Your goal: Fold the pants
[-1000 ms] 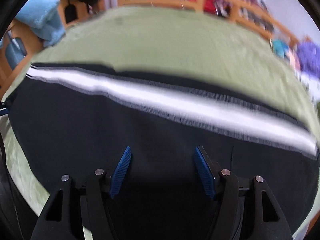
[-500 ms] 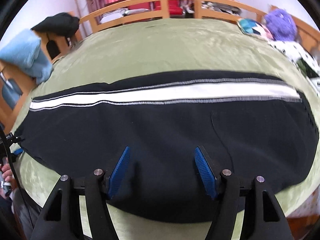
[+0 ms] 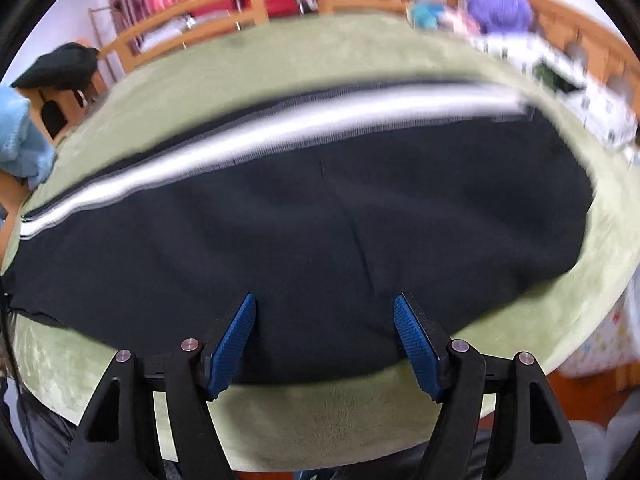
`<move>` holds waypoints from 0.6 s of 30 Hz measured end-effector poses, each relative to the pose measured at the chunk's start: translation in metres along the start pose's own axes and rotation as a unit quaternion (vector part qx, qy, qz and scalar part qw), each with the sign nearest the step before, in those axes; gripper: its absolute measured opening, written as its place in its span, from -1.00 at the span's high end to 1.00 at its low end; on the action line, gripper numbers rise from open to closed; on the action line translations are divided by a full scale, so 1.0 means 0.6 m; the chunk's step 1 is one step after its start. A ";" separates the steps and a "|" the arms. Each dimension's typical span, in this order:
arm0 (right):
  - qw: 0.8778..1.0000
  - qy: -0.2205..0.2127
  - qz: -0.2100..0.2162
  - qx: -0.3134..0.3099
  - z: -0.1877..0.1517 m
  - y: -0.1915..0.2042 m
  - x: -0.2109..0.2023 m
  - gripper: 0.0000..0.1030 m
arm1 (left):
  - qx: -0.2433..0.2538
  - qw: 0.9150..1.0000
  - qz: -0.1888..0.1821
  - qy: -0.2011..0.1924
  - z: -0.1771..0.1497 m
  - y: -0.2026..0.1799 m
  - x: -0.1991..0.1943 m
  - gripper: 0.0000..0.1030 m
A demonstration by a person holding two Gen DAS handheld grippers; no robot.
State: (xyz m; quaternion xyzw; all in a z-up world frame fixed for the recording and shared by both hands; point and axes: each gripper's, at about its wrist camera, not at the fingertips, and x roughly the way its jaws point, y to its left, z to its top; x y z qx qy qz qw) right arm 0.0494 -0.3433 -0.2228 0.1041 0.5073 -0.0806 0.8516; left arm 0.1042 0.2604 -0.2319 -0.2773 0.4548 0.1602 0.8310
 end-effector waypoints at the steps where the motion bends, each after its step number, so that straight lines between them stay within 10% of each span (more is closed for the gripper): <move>1: 1.000 -0.002 0.005 0.003 -0.003 -0.002 -0.002 -0.38 | 0.006 1.000 -0.003 0.000 -0.009 -0.003 -0.013 -0.09; 14: 0.990 -0.115 -0.016 0.078 0.003 -0.186 -0.113 -0.38 | 0.152 0.973 -0.170 0.032 -0.152 -0.307 -0.034 -0.09; 18: 0.988 -0.122 -0.045 0.083 0.040 -0.247 -0.088 -0.38 | 0.216 0.964 -0.142 0.063 -0.220 -0.380 0.002 -0.09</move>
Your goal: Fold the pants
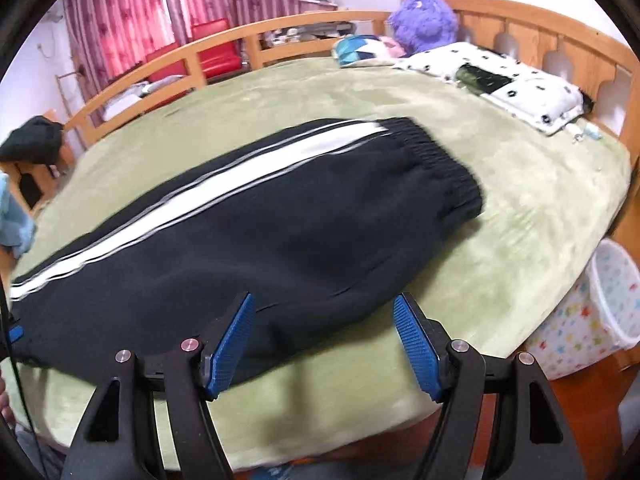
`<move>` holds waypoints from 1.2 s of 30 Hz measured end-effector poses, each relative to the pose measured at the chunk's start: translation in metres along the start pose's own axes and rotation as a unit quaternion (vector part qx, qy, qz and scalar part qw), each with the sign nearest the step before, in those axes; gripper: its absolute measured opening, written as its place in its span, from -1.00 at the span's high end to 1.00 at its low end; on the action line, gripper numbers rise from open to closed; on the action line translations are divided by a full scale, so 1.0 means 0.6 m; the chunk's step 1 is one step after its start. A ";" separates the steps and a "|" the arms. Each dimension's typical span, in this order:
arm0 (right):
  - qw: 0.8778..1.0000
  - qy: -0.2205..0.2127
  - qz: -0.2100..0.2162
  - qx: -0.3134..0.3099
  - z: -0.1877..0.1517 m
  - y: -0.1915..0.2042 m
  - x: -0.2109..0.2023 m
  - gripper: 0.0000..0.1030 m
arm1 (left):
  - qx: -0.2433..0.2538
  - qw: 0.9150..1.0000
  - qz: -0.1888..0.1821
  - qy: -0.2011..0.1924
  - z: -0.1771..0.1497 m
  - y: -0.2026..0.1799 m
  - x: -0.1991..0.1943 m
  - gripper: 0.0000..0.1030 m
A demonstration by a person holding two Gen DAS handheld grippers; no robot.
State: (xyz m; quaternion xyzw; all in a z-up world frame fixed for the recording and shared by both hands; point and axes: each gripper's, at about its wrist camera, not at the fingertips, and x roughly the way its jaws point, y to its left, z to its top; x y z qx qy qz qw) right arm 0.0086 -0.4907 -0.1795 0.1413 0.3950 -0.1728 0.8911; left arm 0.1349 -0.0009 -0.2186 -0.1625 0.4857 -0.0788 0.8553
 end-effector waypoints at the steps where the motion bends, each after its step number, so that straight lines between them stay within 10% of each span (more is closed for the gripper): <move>1: 1.000 -0.004 0.001 0.017 0.010 -0.021 0.010 -0.38 | 0.012 0.999 0.027 0.020 -0.013 -0.009 0.022 -0.08; 6: 0.993 0.008 0.020 0.120 0.041 -0.127 0.056 -0.48 | 0.086 0.991 0.098 0.013 -0.034 -0.049 0.026 -0.10; 15: 0.957 0.083 0.158 0.227 0.087 -0.157 0.200 -0.53 | -0.016 0.997 0.072 0.024 0.002 -0.014 0.039 -0.22; 16: 0.960 0.082 0.145 0.224 0.096 -0.148 0.207 -0.39 | -0.016 0.997 0.078 0.021 0.004 -0.018 0.043 -0.24; 17: 0.965 0.073 0.127 0.218 0.109 -0.143 0.206 0.35 | -0.013 0.996 0.090 0.021 0.005 -0.024 0.045 -0.24; 20: 0.968 0.006 0.172 0.181 0.160 -0.148 0.156 0.55 | 0.009 0.997 0.075 -0.010 0.001 -0.055 0.030 -0.25; 24: 0.974 -0.016 0.167 0.149 0.170 -0.146 0.152 0.56 | 0.040 0.994 0.103 -0.020 -0.005 -0.074 0.039 -0.26; 28: 0.981 0.098 0.097 0.139 0.135 -0.142 0.242 0.24 | 0.042 0.992 0.116 0.010 -0.017 -0.053 0.067 -0.25; 36: 0.988 0.048 0.045 0.139 0.094 -0.168 0.140 -0.24 | -0.025 0.996 0.082 -0.031 -0.011 0.030 -0.019 -0.26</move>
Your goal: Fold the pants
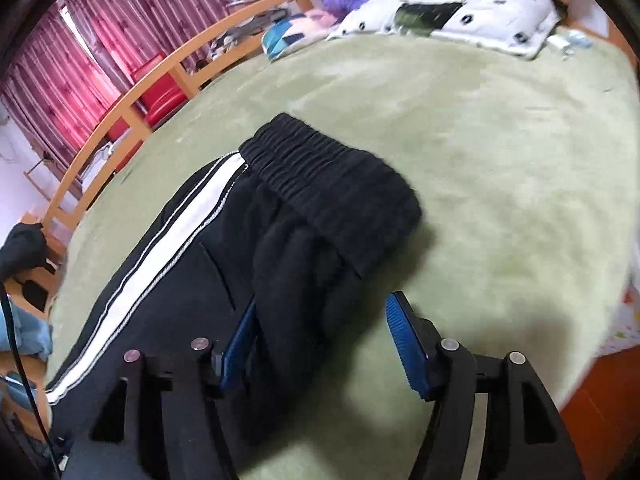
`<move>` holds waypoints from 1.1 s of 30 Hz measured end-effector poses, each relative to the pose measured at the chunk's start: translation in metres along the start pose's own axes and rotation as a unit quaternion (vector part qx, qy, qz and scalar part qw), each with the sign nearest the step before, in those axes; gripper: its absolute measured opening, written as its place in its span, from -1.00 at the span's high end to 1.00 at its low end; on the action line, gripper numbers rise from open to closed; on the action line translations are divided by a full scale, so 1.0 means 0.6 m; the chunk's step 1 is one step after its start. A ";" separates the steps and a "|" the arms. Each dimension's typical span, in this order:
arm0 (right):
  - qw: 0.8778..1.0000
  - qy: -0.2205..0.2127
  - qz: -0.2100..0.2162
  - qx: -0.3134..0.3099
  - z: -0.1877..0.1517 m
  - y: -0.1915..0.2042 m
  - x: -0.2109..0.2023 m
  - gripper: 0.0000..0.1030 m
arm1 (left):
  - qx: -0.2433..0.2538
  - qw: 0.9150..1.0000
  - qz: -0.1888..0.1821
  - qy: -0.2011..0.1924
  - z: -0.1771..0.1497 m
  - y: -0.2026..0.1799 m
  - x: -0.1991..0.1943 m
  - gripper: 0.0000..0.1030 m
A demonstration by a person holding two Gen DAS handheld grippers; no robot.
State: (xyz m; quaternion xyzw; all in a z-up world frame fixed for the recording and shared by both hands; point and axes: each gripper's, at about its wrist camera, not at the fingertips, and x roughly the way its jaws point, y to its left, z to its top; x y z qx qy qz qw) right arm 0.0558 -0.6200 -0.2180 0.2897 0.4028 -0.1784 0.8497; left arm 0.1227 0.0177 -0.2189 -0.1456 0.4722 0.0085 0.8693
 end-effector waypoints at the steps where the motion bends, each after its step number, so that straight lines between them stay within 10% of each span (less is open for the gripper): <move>1: 1.000 0.003 -0.007 -0.004 -0.009 0.005 -0.009 -0.24 | -0.019 1.000 -0.002 -0.010 0.001 0.028 -0.013 -0.26; 8: 0.998 -0.001 -0.041 -0.045 -0.094 0.081 -0.073 -0.24 | -0.164 0.983 0.036 -0.075 0.012 0.241 -0.071 -0.26; 15: 0.995 -0.015 -0.022 -0.097 -0.150 0.192 -0.113 -0.05 | -0.224 0.973 0.043 -0.043 0.038 0.385 -0.031 -0.15; 21: 0.988 -0.022 -0.020 -0.154 -0.180 0.257 -0.124 0.01 | -0.232 0.971 0.025 -0.050 0.077 0.402 0.004 -0.15; 24: 0.989 -0.006 -0.001 -0.150 -0.180 0.264 -0.128 0.05 | -0.256 0.965 0.002 -0.059 0.099 0.419 0.015 0.07; 26: 0.991 0.000 0.007 -0.136 -0.177 0.258 -0.131 0.05 | -0.259 0.964 0.012 -0.058 0.103 0.423 0.018 0.56; 33: 0.993 0.013 0.021 -0.115 -0.180 0.238 -0.141 0.08 | -0.192 0.976 -0.008 -0.106 0.131 0.364 -0.068 0.79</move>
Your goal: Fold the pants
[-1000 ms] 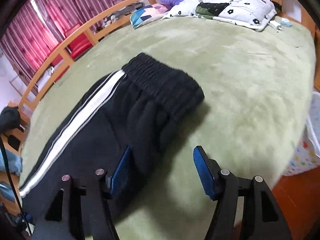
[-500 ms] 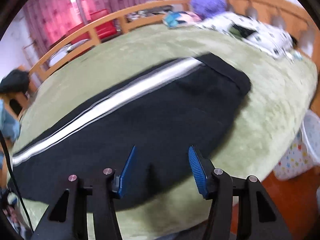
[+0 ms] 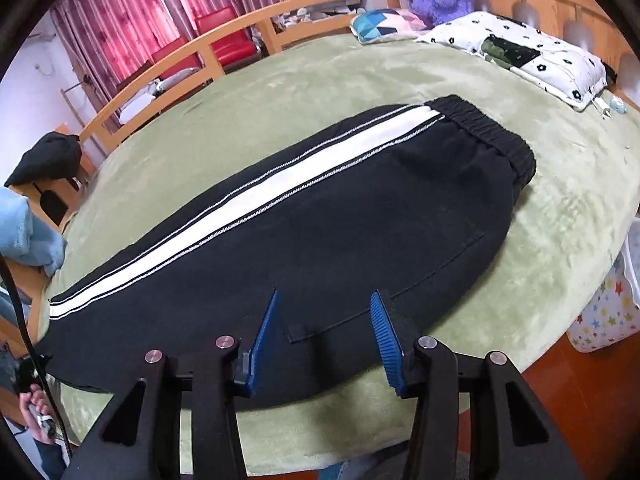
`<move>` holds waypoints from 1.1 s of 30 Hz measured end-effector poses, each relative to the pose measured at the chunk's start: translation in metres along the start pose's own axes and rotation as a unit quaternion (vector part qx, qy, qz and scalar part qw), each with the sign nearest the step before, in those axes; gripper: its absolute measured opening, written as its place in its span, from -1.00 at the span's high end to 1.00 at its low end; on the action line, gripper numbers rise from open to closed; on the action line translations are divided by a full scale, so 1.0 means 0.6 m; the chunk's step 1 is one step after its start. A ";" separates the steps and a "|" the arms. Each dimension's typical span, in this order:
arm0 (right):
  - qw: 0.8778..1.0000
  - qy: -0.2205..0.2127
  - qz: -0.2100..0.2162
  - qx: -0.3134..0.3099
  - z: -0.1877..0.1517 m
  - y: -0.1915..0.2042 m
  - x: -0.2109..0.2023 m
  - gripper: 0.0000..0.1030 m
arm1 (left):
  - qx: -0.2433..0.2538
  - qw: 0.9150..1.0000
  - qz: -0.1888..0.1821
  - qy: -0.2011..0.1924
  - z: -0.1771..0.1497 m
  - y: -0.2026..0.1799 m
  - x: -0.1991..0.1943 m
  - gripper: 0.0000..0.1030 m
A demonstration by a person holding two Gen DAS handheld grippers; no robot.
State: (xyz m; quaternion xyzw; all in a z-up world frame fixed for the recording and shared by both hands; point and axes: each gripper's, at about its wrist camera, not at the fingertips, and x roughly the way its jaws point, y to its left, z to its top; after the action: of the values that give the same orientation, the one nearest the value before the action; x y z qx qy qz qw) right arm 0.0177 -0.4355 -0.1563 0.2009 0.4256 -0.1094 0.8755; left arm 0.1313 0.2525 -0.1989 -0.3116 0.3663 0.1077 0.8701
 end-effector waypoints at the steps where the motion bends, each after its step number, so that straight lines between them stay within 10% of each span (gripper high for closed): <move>1: 1.000 0.004 -0.006 -0.004 -0.003 0.000 0.002 0.08 | 0.017 1.000 -0.005 -0.009 0.004 -0.020 -0.014 0.79; 7: 1.000 0.004 0.001 -0.012 -0.015 -0.019 -0.004 0.17 | 0.132 0.987 -0.084 -0.046 -0.013 -0.220 -0.112 0.82; 13: 0.999 -0.004 0.047 0.022 -0.022 -0.067 -0.019 0.17 | 0.260 0.955 -0.135 -0.052 -0.125 -0.448 -0.143 0.82; 20: 0.994 -0.014 0.087 0.059 -0.036 -0.114 -0.041 0.17 | 0.365 0.913 -0.179 0.041 -0.354 -0.625 -0.090 0.79; 24: 0.993 -0.020 0.093 0.068 -0.041 -0.131 -0.048 0.17 | 0.385 0.891 -0.155 0.184 -0.469 -0.644 0.007 0.50; 28: 0.994 -0.017 0.085 0.061 -0.040 -0.137 -0.043 0.17 | 0.355 0.898 -0.165 0.200 -0.480 -0.604 0.011 0.13; 30: 0.995 -0.014 0.085 0.059 -0.037 -0.135 -0.038 0.17 | 0.352 0.903 -0.183 0.167 -0.456 -0.573 -0.022 -0.29; 33: 0.996 -0.010 0.083 0.030 -0.030 -0.108 -0.030 0.17 | 0.340 0.916 -0.174 0.121 -0.399 -0.520 -0.052 -0.37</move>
State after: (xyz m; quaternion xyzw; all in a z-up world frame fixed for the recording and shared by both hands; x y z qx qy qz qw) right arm -0.0295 -0.4853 -0.1687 0.2604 0.3953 -0.0509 0.8794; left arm 0.1025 -0.1389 -0.1610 -0.0661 0.4231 -0.2149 0.8777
